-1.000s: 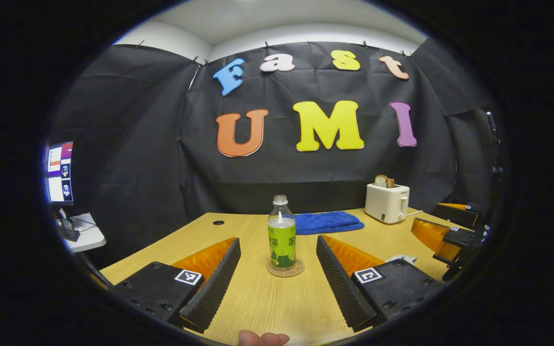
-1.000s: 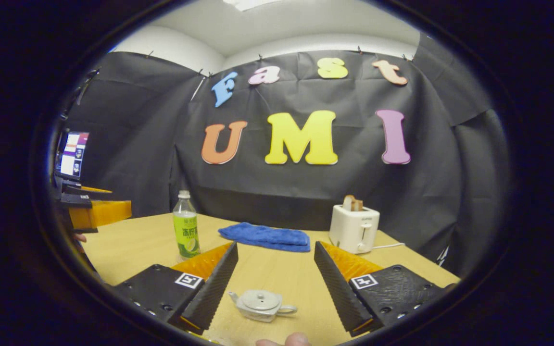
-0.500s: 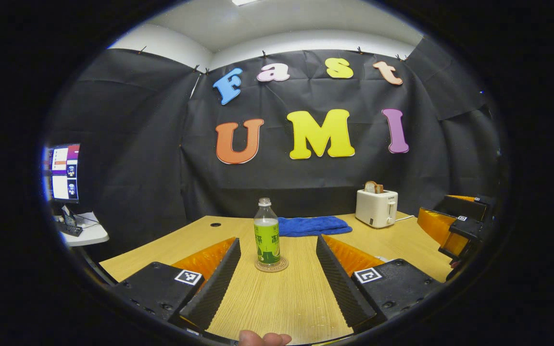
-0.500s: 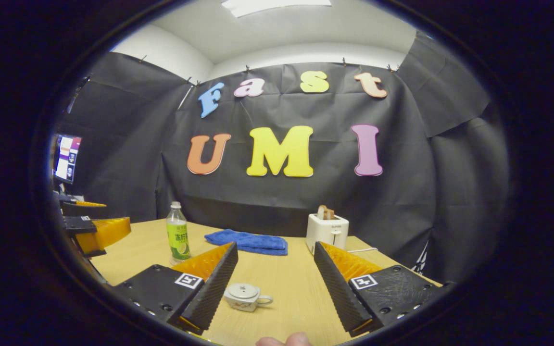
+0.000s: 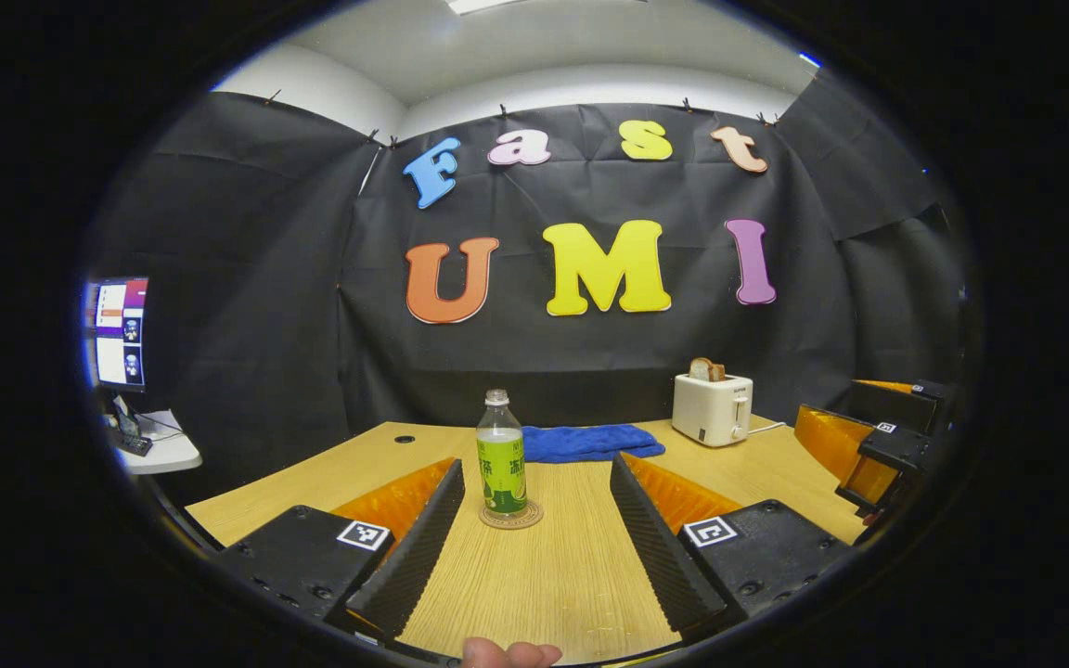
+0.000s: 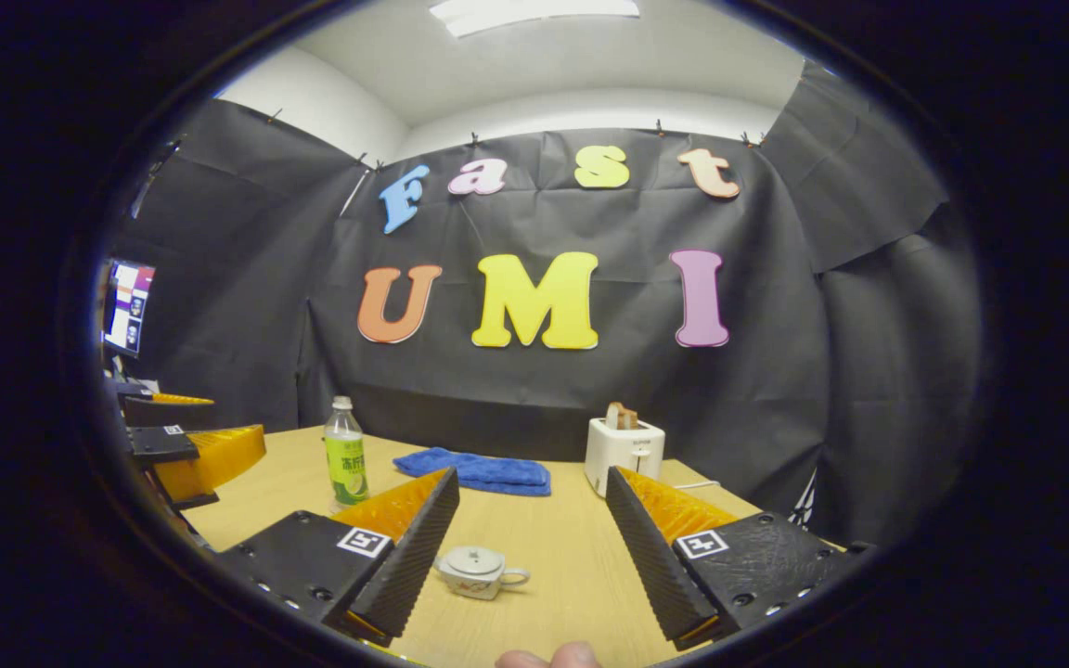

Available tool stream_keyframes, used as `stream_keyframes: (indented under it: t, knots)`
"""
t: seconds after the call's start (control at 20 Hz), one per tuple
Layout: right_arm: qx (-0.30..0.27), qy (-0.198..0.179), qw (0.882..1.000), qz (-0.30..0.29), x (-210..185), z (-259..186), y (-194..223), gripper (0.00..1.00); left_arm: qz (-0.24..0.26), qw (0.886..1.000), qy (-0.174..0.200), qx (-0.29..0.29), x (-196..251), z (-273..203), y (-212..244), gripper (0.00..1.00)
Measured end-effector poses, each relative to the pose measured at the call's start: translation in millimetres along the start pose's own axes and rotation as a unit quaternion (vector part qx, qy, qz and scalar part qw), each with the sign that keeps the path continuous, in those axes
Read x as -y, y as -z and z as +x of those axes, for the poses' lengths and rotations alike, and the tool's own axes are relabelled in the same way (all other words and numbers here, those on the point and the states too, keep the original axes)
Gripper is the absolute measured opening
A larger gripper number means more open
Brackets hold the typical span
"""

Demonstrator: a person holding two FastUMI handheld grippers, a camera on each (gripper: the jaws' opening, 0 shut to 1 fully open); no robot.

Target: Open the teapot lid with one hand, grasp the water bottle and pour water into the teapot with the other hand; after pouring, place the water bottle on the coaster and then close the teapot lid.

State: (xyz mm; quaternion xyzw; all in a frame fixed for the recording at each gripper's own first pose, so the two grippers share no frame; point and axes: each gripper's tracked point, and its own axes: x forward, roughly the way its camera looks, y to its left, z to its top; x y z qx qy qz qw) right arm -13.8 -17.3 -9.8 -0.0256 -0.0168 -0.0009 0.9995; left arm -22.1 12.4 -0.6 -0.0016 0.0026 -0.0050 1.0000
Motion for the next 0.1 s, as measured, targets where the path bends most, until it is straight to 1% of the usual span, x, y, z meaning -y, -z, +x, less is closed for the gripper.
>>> stream_keyframes:
  t: [0.1]
  knots:
    - [-0.001,-0.005,1.0,0.003,-4.4,-0.8,-0.9,0.97,0.005,1.0,-0.002,0.001,-1.3,-0.4,-0.6,0.99]
